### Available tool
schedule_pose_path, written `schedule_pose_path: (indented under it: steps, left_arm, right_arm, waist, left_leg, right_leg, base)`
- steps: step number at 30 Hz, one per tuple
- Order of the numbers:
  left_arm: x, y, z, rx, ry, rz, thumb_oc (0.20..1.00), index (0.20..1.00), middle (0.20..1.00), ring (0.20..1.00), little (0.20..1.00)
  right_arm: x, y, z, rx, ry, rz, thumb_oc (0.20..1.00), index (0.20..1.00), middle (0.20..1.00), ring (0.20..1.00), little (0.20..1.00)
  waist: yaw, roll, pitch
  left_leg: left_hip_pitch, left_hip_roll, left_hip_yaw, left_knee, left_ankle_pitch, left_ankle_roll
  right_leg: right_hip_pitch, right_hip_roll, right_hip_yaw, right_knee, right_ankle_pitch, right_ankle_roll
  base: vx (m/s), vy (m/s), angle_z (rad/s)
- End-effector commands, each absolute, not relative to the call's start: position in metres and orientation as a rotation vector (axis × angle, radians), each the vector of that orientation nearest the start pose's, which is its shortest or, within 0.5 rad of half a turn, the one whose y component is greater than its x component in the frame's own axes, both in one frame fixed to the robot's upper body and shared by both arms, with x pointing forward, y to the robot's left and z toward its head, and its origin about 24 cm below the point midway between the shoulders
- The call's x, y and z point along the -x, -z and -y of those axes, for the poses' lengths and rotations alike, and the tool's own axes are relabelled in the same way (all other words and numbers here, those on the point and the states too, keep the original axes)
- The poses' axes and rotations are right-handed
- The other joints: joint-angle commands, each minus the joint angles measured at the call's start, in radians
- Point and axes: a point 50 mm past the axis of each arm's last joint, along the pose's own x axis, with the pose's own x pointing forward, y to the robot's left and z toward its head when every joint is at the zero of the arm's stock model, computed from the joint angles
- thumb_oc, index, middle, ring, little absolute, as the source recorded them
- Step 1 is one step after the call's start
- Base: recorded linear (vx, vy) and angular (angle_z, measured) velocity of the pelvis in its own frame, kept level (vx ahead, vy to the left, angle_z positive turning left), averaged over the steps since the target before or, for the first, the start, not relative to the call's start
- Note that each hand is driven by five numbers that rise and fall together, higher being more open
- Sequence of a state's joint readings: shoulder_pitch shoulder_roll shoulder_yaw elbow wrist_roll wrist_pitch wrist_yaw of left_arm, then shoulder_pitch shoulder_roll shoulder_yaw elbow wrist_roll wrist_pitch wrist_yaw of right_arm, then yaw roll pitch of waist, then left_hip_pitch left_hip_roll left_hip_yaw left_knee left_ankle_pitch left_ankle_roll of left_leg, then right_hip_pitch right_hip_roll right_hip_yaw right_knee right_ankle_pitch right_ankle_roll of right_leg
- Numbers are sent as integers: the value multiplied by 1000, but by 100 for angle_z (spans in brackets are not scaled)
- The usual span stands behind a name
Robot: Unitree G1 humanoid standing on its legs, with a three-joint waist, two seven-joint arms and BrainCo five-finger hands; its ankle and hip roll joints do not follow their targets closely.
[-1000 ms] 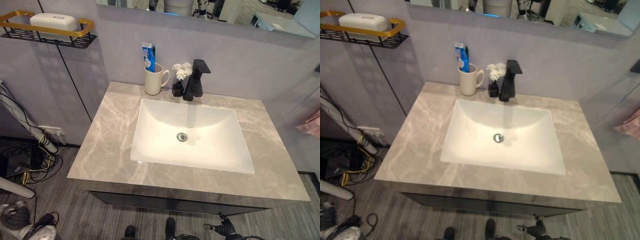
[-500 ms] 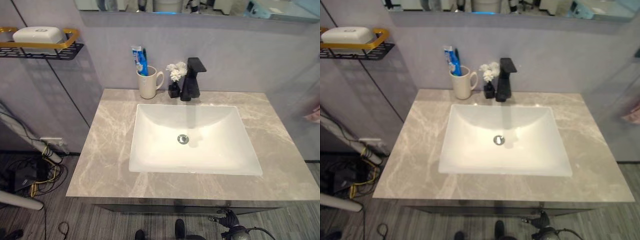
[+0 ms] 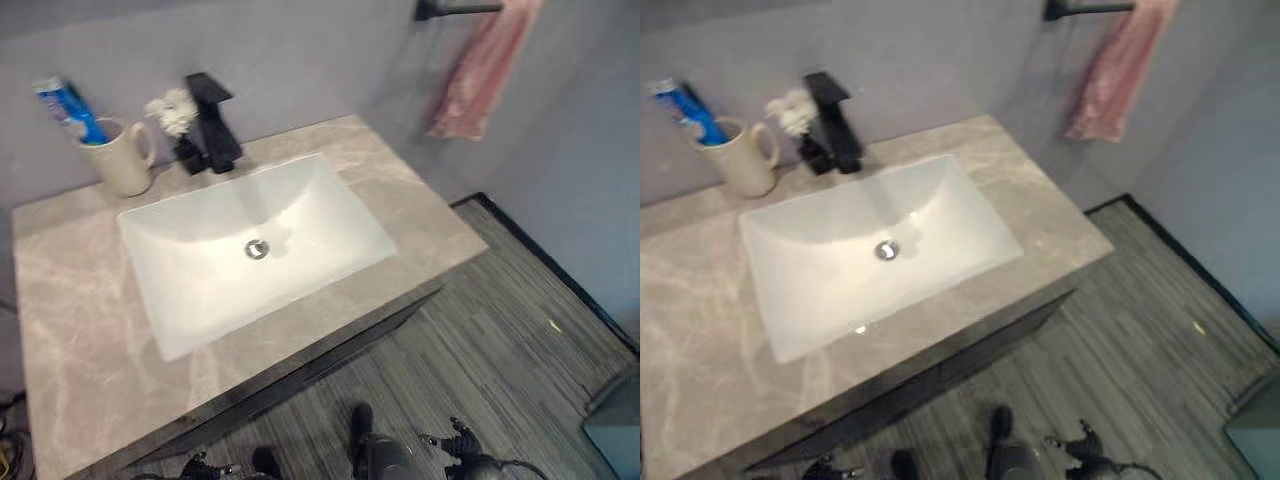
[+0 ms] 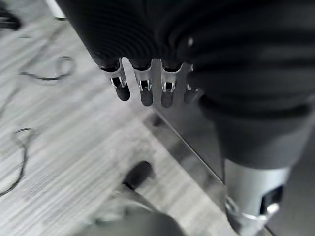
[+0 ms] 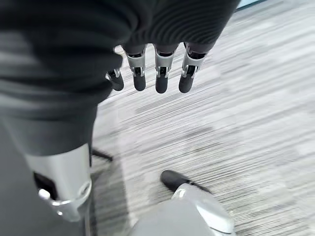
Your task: Put brush and paste in cup on sink, flatten towel.
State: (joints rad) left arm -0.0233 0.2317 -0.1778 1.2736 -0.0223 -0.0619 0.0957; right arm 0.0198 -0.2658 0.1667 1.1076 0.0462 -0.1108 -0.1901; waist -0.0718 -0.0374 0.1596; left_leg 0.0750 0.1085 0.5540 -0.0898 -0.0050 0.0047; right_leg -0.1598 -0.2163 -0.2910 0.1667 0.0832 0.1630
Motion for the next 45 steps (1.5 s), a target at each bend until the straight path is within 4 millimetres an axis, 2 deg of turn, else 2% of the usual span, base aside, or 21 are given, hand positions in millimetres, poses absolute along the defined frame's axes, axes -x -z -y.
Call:
schedule_pose_path:
  steps: [1,2,3,5,8,9,12,13,14,15,16,18,23,29,30,31,32,33,35,39,45]
  left_arm:
    - [-110,161,-214,-333,-9,-1140,1000,1000,1000,1000,1000]
    - [-107,162,-214,-354,7,-1150,1000,1000,1000,1000,1000]
    - [-104,162,-215,-362,9,-1161,1000,1000,1000,1000,1000]
    - [-100,163,-220,-371,-10,-1180,1000,1000,1000,1000,1000]
    - [-98,162,-225,-431,14,-1193,1000,1000,1000,1000,1000]
    - [-103,160,-228,-504,44,-1173,1000,1000,1000,1000,1000]
    - [-110,158,-229,-556,62,-1139,1000,1000,1000,1000,1000]
    - [-122,154,-228,-582,65,-1091,1000,1000,1000,1000,1000]
    - [-123,154,-228,-582,65,-1091,1000,1000,1000,1000,1000]
    - [-129,151,-230,-592,50,-1065,1000,1000,1000,1000,1000]
    - [-133,149,-234,-579,13,-1052,1000,1000,1000,1000,1000]
    - [-135,148,-235,-581,8,-1042,1000,1000,1000,1000,1000]
    - [-157,140,-230,-632,46,-964,1000,1000,1000,1000,1000]
    - [-165,137,-230,-608,32,-944,1000,1000,1000,1000,1000]
    - [-163,137,-233,-606,28,-947,1000,1000,1000,1000,1000]
    - [-165,135,-238,-573,-19,-942,1000,1000,1000,1000,1000]
    - [-165,135,-238,-573,-19,-942,1000,1000,1000,1000,1000]
    - [-162,136,-238,-554,-28,-948,1000,1000,1000,1000,1000]
    - [-159,136,-240,-551,-32,-953,1000,1000,1000,1000,1000]
    - [-153,138,-242,-527,-40,-970,1000,1000,1000,1000,1000]
    - [-146,139,-246,-487,-86,-969,1000,1000,1000,1000,1000]
  right_arm:
    - [-133,135,259,419,215,-942,1000,1000,1000,1000,1000]
    - [-133,135,261,426,217,-947,1000,1000,1000,1000,1000]
    - [-134,135,262,429,220,-949,1000,1000,1000,1000,1000]
    - [-136,134,260,432,213,-936,1000,1000,1000,1000,1000]
    - [-133,135,257,417,211,-935,1000,1000,1000,1000,1000]
    - [-131,135,258,414,212,-936,1000,1000,1000,1000,1000]
    - [-132,133,261,424,203,-918,1000,1000,1000,1000,1000]
    - [-137,130,263,452,181,-899,1000,1000,1000,1000,1000]
    - [-137,130,263,452,181,-898,1000,1000,1000,1000,1000]
    - [-147,126,261,475,150,-864,1000,1000,1000,1000,1000]
    - [-160,122,255,498,99,-834,1000,1000,1000,1000,1000]
    - [-165,121,252,513,71,-818,1000,1000,1000,1000,1000]
    - [-182,110,246,518,52,-734,1000,1000,1000,1000,1000]
    - [-187,112,236,510,-4,-732,1000,1000,1000,1000,1000]
    - [-185,114,234,453,13,-742,1000,1000,1000,1000,1000]
    - [-186,117,229,462,1,-763,1000,1000,1000,1000,1000]
    - [-186,117,229,461,1,-763,1000,1000,1000,1000,1000]
    - [-185,120,224,450,-10,-782,1000,1000,1000,1000,1000]
    - [-180,123,222,443,-19,-802,1000,1000,1000,1000,1000]
    - [-168,131,217,423,-37,-838,1000,1000,1000,1000,1000]
    - [-156,133,223,331,26,-847,1000,1000,1000,1000,1000]
  waist:
    - [-12,27,-9]
    - [4,22,-24]
    - [12,20,-31]
    - [11,7,-41]
    - [-2,5,-49]
    - [-21,11,-49]
    - [-24,18,-37]
    - [-12,14,-20]
    - [-14,15,-20]
    - [3,6,-6]
    - [41,-5,13]
    - [51,-9,13]
    - [66,-3,10]
    - [68,-5,5]
    - [62,-10,1]
    - [73,-8,12]
    - [73,-9,12]
    - [89,-12,8]
    - [95,-17,3]
    - [98,-29,-19]
    - [78,-35,-38]
  left_leg:
    - [-41,-24,-92,2,-15,2]
    - [-38,-19,-30,9,-8,-2]
    - [-36,-15,4,12,-4,-3]
    - [-31,-7,43,14,-1,-12]
    - [-23,24,66,24,15,-34]
    - [-24,58,52,35,36,-56]
    - [-27,72,-2,44,50,-77]
    - [-58,69,-133,99,30,-90]
    - [-62,71,-136,105,27,-91]
    - [-96,41,-246,150,10,-76]
    - [-125,-29,-428,181,-38,-53]
    - [-132,-51,-466,185,-47,-45]
    - [-220,-104,-531,131,31,-44]
    - [-155,-112,-528,140,-7,0]
    - [-124,-110,-501,131,-18,17]
    - [-85,-102,-464,114,-26,34]
    - [-84,-102,-463,114,-26,34]
    - [-59,-99,-433,104,-41,32]
    - [-45,-94,-426,92,-45,22]
    - [-51,-77,-436,101,-44,5]
    - [-49,-42,-435,128,-45,-30]
  right_leg:
    - [30,-81,-55,17,1,35]
    - [68,-119,-137,18,25,47]
    - [83,-137,-173,24,36,55]
    - [89,-128,-185,-13,39,60]
    - [92,-76,-130,-56,-7,42]
    - [92,-20,-73,-86,-45,20]
    - [92,19,-40,-93,-67,-2]
    - [90,48,-8,-101,-88,-15]
    - [91,48,-11,-100,-89,-15]
    - [76,63,20,-102,-79,-31]
    - [76,95,103,-101,-81,-39]
    - [78,106,131,-108,-77,-42]
    - [108,143,183,-110,-98,-45]
    - [95,142,201,35,-135,-29]
    - [63,133,202,99,-113,-5]
    - [8,103,153,191,-43,38]
    - [8,102,154,192,-44,38]
    - [12,42,44,155,-30,35]
    - [36,26,12,63,-36,15]
    - [70,79,77,-10,-66,-18]
    - [116,134,76,-74,-103,-55]
  base:
    - [-96,-123,-92]
    - [-78,-154,-165]
    - [-71,-201,-253]
    - [-16,-223,-183]
    - [61,-314,-97]
    - [96,-282,-87]
    - [72,-274,-80]
    - [61,-177,-33]
    - [32,-273,-49]
    - [65,-213,-73]
    - [112,-249,-107]
    - [128,-108,-159]
    - [150,10,-63]
    - [149,99,-32]
    - [144,172,-108]
    - [144,172,-141]
    - [113,119,-171]
    - [64,9,-98]
    - [66,-55,-77]
    - [80,-119,-17]
    - [77,-139,0]
